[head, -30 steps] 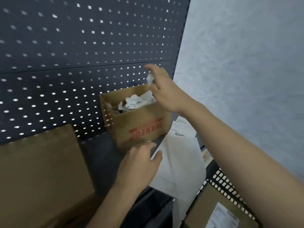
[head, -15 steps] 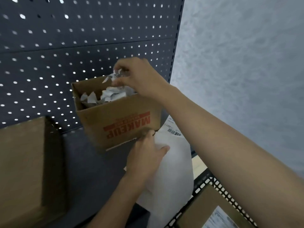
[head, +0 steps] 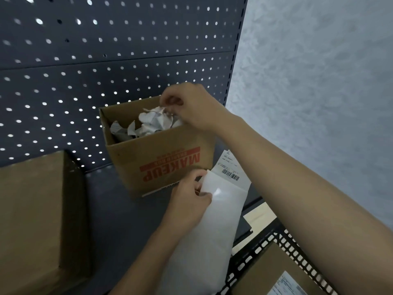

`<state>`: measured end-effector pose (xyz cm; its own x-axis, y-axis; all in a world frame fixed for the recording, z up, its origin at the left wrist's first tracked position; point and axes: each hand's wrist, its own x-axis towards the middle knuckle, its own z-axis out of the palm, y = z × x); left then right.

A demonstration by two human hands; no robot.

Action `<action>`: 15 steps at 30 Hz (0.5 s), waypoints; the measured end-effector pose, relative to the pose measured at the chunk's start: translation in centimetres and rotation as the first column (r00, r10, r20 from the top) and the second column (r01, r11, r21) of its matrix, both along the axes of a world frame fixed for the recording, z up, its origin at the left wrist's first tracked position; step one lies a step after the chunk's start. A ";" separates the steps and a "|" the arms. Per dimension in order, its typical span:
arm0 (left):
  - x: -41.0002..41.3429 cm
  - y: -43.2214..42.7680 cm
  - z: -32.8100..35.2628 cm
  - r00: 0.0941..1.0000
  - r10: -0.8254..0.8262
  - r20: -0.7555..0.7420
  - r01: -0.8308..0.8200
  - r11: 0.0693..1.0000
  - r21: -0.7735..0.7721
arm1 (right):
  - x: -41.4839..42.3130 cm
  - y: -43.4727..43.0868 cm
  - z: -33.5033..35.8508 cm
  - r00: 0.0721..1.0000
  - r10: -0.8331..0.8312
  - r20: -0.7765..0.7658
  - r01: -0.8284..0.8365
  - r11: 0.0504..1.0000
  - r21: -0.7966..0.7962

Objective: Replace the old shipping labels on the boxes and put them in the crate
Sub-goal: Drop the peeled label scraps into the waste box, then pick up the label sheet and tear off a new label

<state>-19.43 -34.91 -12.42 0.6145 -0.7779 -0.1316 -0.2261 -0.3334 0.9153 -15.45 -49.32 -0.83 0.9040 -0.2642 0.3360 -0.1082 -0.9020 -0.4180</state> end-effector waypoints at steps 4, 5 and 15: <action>0.2 0.6 0.5 0.992 -0.069 -0.106 0.070 0.997 0.013 | -0.5 -0.7 0.5 0.998 -0.011 0.068 0.011 1.000 -0.004; 0.2 0.8 0.6 0.989 -0.090 -0.120 0.092 0.996 0.013 | -0.6 -0.8 0.6 0.996 -0.020 0.085 0.022 0.999 -0.026; -0.1 2.3 2.0 0.979 -0.150 -0.136 0.140 0.987 -0.079 | -1.8 0.2 0.0 0.993 -0.036 0.111 0.039 0.999 -0.029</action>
<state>-19.53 -32.59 -10.38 0.4738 -0.8675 -0.1518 -0.1348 -0.2417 0.9609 -17.26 -49.13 -0.83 0.8507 -0.2853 0.4415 -0.0973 -0.9108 -0.4012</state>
